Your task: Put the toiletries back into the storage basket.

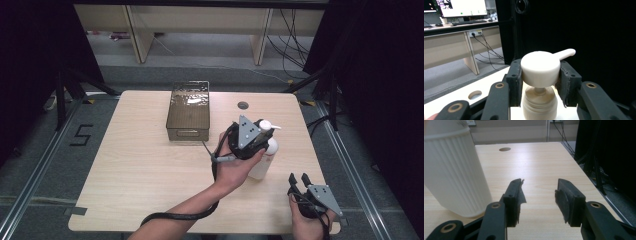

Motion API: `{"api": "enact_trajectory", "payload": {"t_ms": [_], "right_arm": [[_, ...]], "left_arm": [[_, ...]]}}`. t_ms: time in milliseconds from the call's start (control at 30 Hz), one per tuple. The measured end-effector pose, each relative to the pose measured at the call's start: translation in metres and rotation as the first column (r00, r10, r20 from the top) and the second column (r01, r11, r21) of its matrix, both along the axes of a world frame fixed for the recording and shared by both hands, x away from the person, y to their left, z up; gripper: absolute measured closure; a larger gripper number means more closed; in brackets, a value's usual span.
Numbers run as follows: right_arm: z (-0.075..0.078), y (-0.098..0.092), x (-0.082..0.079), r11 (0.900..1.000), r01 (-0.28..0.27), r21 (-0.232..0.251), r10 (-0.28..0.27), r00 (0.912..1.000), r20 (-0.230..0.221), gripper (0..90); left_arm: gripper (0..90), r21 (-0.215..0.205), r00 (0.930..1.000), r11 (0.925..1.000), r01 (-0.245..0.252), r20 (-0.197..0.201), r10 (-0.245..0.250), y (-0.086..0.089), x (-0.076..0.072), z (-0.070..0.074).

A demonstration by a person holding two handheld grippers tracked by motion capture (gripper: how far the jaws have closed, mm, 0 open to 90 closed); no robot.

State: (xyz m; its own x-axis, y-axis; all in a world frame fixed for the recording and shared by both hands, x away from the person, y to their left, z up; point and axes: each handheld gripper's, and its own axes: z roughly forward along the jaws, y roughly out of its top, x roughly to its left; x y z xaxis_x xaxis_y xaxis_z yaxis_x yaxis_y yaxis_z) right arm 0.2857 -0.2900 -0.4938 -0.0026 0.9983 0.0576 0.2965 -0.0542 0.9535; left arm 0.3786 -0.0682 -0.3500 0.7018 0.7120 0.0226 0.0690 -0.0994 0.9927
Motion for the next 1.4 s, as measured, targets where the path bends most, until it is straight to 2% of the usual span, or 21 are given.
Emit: {"api": "enact_trajectory", "payload": {"t_ms": [67,167,333,367,400,433,500,533,700,767,800,867,900,967,1067,1100,1133,1233,1333,1367,1400], "right_arm": [[0.0,-0.001,0.0,1.0,0.001,-0.018,-0.001,1.0,0.005,56.0],[0.0,-0.001,0.0,1.0,0.0,-0.018,0.0,1.0,0.005,55.9],[0.001,0.001,0.0,1.0,-0.005,-0.002,0.005,0.9999,-0.016,55.7],[0.0,0.0,0.0,1.0,-0.008,-0.012,0.008,0.9999,-0.006,55.6],[0.001,0.0,0.0,1.0,-0.002,-0.028,0.001,0.9999,-0.016,55.6],[0.0,0.002,0.0,1.0,-0.011,-0.008,0.011,0.9998,-0.019,55.5],[0.0,0.002,0.0,1.0,-0.012,-0.006,0.012,0.9998,-0.017,55.5],[0.001,0.001,0.0,1.0,-0.002,-0.026,0.002,0.9999,-0.016,55.4],[0.001,0.003,0.0,1.0,-0.005,-0.012,0.005,0.9998,-0.02,55.1],[0.001,0.003,0.0,1.0,-0.013,-0.01,0.013,0.9996,-0.024,54.9],[0.0,0.003,0.0,1.0,-0.013,-0.01,0.013,0.9997,-0.02,54.8],[-0.001,0.004,0.001,1.0,-0.012,0.006,0.012,0.9999,-0.01,54.7],[-0.001,0.004,0.001,1.0,-0.012,0.006,0.012,0.9999,-0.004,54.7],[-0.001,0.004,0.001,1.0,-0.011,0.005,0.011,0.9999,-0.005,54.7],[0.0,0.004,0.0,1.0,-0.006,0.003,0.006,1.0,-0.008,54.5],[0.0,0.004,0.0,1.0,-0.01,-0.002,0.01,0.9999,-0.008,54.5],[0.0,0.003,0.001,1.0,-0.013,-0.008,0.013,0.9999,-0.006,54.5],[0.0,0.004,0.001,1.0,-0.012,-0.004,0.012,0.9999,-0.004,54.5],[-0.001,0.004,0.001,1.0,-0.017,0.001,0.017,0.9999,0.001,54.4],[0.0,0.004,0.001,1.0,-0.004,-0.004,0.004,1.0,-0.003,54.3],[0.0,0.004,0.001,1.0,-0.006,-0.005,0.006,1.0,-0.002,54.3]], "left_arm": [[59.4,-0.007,1.0,1.0,-0.001,-0.004,0.001,0.006,0.001,0.004],[59.4,-0.006,0.9999,0.9999,-0.014,0.003,0.014,0.012,0.002,0.008],[59.4,0.002,0.9974,0.9975,-0.071,0.013,0.071,0.034,0.007,0.017],[59.4,0.002,0.9963,0.9964,-0.084,0.016,0.084,0.038,0.008,0.018],[59.4,0.002,0.9954,0.9954,-0.096,0.009,0.096,0.042,0.008,0.019],[59.4,0.003,0.9943,0.9944,-0.106,0.012,0.106,0.046,0.009,0.02],[59.4,0.003,0.9932,0.9933,-0.116,0.011,0.116,0.049,0.01,0.021],[59.4,0.006,0.9904,0.9904,-0.138,0.011,0.138,0.057,0.011,0.023],[59.5,-0.005,0.9791,0.9791,-0.203,-0.001,0.203,0.074,0.016,0.028],[59.4,-0.004,0.9753,0.9753,-0.221,0.008,0.221,0.079,0.018,0.029],[59.4,0.002,0.9705,0.9706,-0.241,0.016,0.241,0.082,0.018,0.03],[59.4,0.002,0.9684,0.9686,-0.248,0.022,0.248,0.088,0.021,0.031],[59.4,0.003,0.9639,0.9642,-0.265,0.026,0.265,0.091,0.021,0.032],[59.4,-0.001,0.964,0.9643,-0.265,0.024,0.265,0.093,0.023,0.032],[59.4,-0.01,0.9567,0.957,-0.29,0.025,0.29,0.105,0.027,0.033],[59.5,-0.01,0.9567,0.957,-0.29,0.025,0.29,0.105,0.027,0.033],[59.5,-0.005,0.9506,0.951,-0.309,0.029,0.309,0.111,0.029,0.034],[59.4,-0.008,0.9463,0.9467,-0.322,0.028,0.322,0.116,0.03,0.034],[59.5,-0.009,0.9389,0.9394,-0.343,0.031,0.343,0.126,0.034,0.037],[59.4,-0.009,0.9389,0.9394,-0.343,0.031,0.343,0.126,0.034,0.037],[59.4,-0.009,0.9353,0.936,-0.352,0.034,0.352,0.13,0.035,0.038]]}}
